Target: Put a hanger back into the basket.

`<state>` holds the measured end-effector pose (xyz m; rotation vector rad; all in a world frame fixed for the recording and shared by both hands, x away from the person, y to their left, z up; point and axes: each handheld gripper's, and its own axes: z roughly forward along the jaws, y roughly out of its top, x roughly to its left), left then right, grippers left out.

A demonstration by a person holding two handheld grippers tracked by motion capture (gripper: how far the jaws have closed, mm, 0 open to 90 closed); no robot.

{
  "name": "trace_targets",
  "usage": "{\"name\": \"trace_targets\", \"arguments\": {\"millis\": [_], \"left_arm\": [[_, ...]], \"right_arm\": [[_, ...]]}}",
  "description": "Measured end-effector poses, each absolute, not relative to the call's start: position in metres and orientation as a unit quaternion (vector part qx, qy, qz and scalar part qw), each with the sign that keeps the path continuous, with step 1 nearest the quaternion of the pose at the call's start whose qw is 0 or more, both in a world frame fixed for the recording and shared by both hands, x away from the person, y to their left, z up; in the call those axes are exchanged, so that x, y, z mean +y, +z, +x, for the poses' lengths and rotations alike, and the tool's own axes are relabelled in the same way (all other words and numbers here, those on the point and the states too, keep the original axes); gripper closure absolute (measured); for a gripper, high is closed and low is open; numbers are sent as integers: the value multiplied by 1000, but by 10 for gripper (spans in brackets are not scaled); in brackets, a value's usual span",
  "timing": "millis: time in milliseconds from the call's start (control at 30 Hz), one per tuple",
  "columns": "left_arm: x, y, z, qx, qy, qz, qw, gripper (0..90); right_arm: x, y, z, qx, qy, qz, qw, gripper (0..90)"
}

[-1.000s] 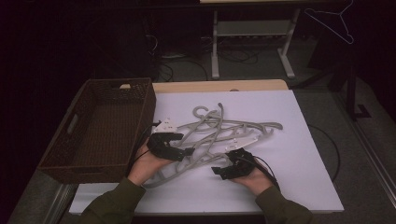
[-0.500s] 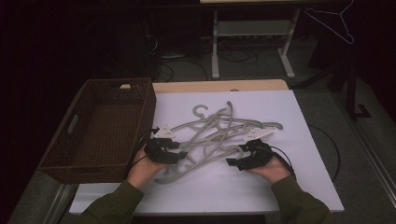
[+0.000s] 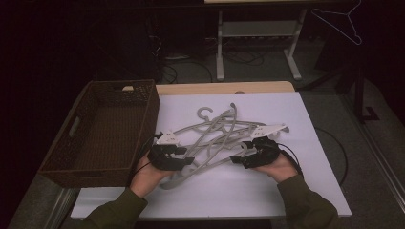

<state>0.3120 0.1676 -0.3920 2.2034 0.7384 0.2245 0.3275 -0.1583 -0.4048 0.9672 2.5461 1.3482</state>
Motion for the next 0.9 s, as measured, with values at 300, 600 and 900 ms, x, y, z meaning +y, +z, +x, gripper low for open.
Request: {"name": "trace_targets", "arguments": {"millis": [300,600,900], "left_arm": [[159,-396,310,264,41,877,399,561],[146,-412,317,246,-1,895,373,696],[150,-408,322,281,21,884,374,819]], "right_arm": [[-158,-399,337,828,461,314,49,413],[-153,-401,348,830,458,314,50,436],[-153,-399,347,827,459,320,50,357]]}}
